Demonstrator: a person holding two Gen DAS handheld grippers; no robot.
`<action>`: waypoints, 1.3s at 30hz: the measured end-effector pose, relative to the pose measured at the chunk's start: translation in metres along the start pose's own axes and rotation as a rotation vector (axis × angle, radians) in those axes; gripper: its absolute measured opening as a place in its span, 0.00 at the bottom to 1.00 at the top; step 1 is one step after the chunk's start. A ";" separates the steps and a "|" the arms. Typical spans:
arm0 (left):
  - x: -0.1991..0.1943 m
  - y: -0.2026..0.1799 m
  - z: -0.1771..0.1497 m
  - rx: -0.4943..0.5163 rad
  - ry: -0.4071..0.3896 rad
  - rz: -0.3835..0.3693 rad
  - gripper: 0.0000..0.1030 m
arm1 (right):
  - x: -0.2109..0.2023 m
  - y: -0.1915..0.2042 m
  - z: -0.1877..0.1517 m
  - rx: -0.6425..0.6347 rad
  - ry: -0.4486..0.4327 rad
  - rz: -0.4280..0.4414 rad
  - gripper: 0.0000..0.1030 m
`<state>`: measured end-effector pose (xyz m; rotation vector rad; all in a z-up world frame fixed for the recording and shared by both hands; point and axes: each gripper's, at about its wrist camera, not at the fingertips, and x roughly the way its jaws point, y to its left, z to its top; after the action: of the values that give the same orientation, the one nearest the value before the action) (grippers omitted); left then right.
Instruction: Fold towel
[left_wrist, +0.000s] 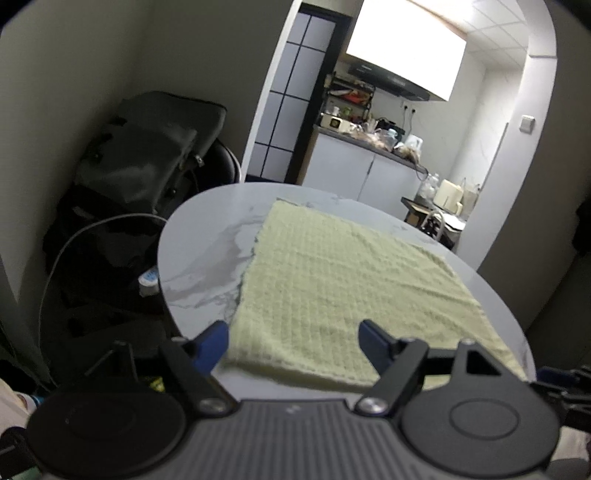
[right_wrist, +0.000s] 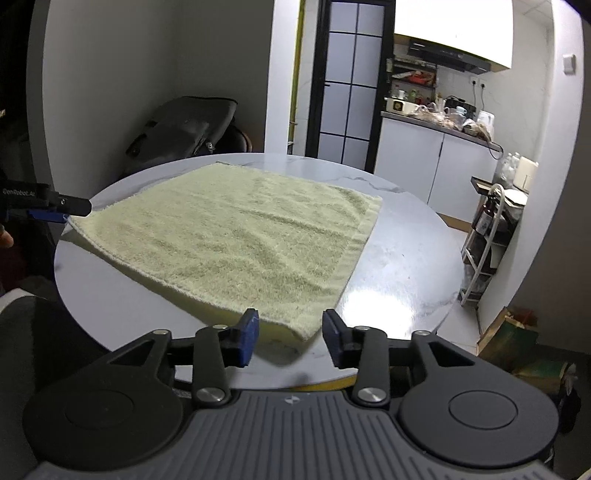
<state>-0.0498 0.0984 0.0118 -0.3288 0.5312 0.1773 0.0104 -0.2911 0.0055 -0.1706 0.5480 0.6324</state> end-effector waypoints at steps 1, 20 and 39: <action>0.001 0.000 -0.001 0.001 0.004 -0.002 0.79 | -0.002 0.000 -0.003 0.012 -0.006 -0.001 0.53; -0.012 -0.022 -0.014 0.247 0.038 0.051 0.93 | -0.014 -0.009 -0.014 0.077 -0.068 -0.031 0.61; -0.007 -0.102 -0.028 0.451 0.061 -0.197 0.91 | -0.019 -0.021 -0.010 -0.021 0.007 0.079 0.63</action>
<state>-0.0437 -0.0069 0.0196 0.0549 0.5791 -0.1445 0.0064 -0.3210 0.0064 -0.1711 0.5567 0.7149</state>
